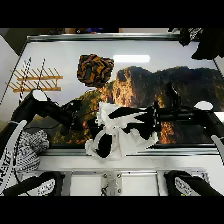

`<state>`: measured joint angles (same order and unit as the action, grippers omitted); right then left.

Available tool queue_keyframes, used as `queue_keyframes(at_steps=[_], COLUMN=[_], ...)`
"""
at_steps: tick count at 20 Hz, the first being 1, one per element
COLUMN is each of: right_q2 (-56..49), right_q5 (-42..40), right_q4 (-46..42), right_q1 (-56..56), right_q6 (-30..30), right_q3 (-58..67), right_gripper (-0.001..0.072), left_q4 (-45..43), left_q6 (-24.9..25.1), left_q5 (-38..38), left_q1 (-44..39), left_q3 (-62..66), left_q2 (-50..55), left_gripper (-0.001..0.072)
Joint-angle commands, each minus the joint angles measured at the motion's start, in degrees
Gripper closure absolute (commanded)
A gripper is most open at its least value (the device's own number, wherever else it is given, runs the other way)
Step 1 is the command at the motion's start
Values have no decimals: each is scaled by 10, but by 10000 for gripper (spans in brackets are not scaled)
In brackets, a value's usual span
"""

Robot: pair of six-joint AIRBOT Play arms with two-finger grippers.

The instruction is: Fold the clothes and pants, and hang the long-sleeved shirts on hangers.

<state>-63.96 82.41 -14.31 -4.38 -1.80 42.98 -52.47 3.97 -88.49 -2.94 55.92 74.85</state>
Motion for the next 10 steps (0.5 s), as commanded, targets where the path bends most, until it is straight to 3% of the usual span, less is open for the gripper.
queue_keyframes(at_steps=[1, 3, 10], right_q2=[0, 0, 0], right_q5=[-2, -22, -31], right_q4=[0, 0, 0], right_q1=[0, 0, 0], right_q6=[-151, -186, -186], right_q3=[0, 0, 0], right_gripper=[689, 689, 689], left_q4=[0, 0, 0], left_q6=[0, 1, -7], left_q5=[0, 0, 2], left_q1=[0, 0, 0], left_q3=[0, 0, 0], left_q2=[0, 0, 0], left_gripper=[692, 692, 691])
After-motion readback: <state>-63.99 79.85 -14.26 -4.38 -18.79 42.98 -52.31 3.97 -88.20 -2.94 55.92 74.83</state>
